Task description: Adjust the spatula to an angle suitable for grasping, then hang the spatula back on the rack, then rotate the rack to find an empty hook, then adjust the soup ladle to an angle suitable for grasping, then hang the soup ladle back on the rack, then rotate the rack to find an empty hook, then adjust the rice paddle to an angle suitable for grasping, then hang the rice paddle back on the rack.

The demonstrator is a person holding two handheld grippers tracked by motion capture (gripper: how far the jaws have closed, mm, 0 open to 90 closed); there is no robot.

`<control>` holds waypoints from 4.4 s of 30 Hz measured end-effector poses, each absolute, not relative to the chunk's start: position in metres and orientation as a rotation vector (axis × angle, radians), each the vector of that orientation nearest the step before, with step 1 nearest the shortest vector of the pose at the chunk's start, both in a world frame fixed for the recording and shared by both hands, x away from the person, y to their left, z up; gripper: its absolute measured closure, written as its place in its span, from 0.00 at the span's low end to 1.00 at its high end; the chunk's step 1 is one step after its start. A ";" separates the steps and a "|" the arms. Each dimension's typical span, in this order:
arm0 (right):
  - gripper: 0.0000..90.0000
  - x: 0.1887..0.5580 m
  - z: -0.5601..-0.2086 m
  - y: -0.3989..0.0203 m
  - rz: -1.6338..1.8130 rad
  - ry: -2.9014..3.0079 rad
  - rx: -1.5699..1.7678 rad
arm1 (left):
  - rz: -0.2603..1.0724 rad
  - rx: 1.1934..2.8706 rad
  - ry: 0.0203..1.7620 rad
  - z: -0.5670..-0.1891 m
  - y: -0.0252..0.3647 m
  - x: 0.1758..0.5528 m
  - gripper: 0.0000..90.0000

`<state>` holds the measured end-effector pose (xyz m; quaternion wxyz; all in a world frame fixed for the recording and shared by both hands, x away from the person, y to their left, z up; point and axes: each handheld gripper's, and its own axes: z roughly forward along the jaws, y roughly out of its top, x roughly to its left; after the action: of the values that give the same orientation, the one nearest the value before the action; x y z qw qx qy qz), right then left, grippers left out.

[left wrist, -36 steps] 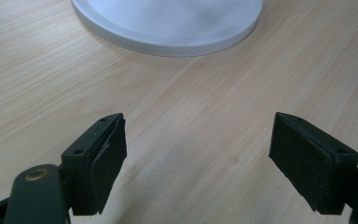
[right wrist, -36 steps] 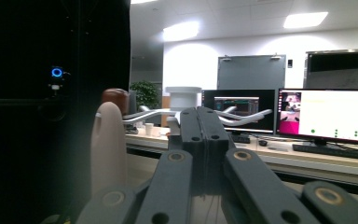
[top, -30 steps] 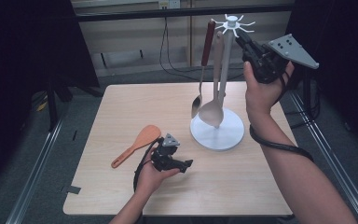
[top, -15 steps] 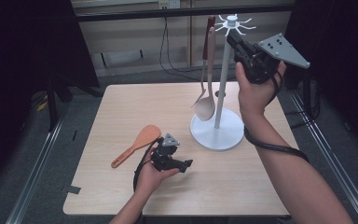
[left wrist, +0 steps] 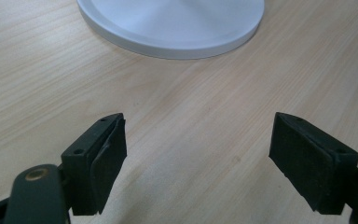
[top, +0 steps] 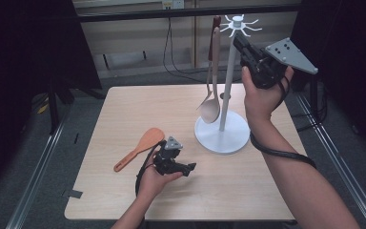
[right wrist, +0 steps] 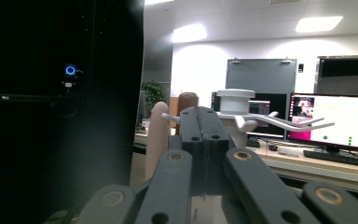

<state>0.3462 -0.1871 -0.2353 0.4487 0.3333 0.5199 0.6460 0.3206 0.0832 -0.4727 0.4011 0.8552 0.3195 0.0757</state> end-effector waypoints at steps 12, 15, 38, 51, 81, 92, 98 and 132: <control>1.00 0.350 -0.234 -0.203 1.592 1.260 0.873 | 0.176 2.165 0.802 -0.473 0.082 0.321 0.21; 1.00 0.352 -0.234 -0.206 1.584 1.258 0.886 | 0.177 2.163 0.805 -0.473 0.083 0.321 0.21; 0.74 0.330 -0.260 -0.212 1.634 1.304 0.843 | 0.198 2.171 0.803 -0.472 0.082 0.320 0.21; 0.51 0.313 -0.308 -0.217 1.682 1.376 0.849 | 0.206 2.193 0.797 -0.473 0.082 0.320 0.21; 0.19 0.277 -0.413 -0.230 1.569 1.658 0.972 | 0.265 2.156 0.875 -0.465 0.110 0.331 0.21; 0.15 0.275 -0.435 -0.232 1.496 1.755 1.002 | 0.338 2.174 0.926 -0.467 0.132 0.338 0.23; 0.13 0.275 -0.445 -0.231 1.456 1.810 1.033 | 0.339 2.160 0.961 -0.471 0.143 0.343 0.30; 0.11 0.276 -0.447 -0.235 1.430 1.813 1.044 | 0.481 2.183 1.220 -0.476 0.220 0.357 0.90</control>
<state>0.2757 -0.2351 -0.4466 0.2991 0.3933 0.6826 0.5384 0.3573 0.2198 -0.4757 0.2930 0.8196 0.4581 0.1805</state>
